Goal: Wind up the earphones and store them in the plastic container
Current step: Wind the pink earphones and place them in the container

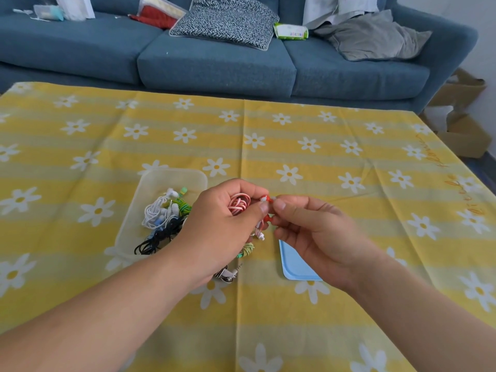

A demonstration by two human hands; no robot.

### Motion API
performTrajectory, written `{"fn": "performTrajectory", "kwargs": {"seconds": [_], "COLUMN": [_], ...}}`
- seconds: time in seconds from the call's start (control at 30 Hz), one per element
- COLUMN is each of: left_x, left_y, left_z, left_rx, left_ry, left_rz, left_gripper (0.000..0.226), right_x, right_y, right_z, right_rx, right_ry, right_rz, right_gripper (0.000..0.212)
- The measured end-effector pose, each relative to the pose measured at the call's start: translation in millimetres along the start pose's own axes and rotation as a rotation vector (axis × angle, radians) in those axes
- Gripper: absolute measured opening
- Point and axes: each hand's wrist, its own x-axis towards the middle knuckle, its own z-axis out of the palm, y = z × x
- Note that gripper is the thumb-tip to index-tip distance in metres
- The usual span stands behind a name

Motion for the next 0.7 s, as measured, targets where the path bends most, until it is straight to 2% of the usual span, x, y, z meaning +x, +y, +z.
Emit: {"fn": "performTrajectory", "kwargs": {"seconds": [0.37,0.7], "left_x": [0.4,0.5], "left_y": [-5.7,-7.6], "left_z": [1.2,0.0], "left_rx": [0.044,0.027], "left_ry": [0.064,0.071], "left_rz": [0.064,0.085], "left_gripper": [0.005,0.007], "right_x": [-2.7,-4.6], "right_y": [5.4,5.3], "right_z": [7.5,9.1], "right_rx": [-0.017,0.004], "right_ry": [0.028,0.042], "right_rz": [-0.115,-0.102], "right_gripper": [0.007,0.011]}}
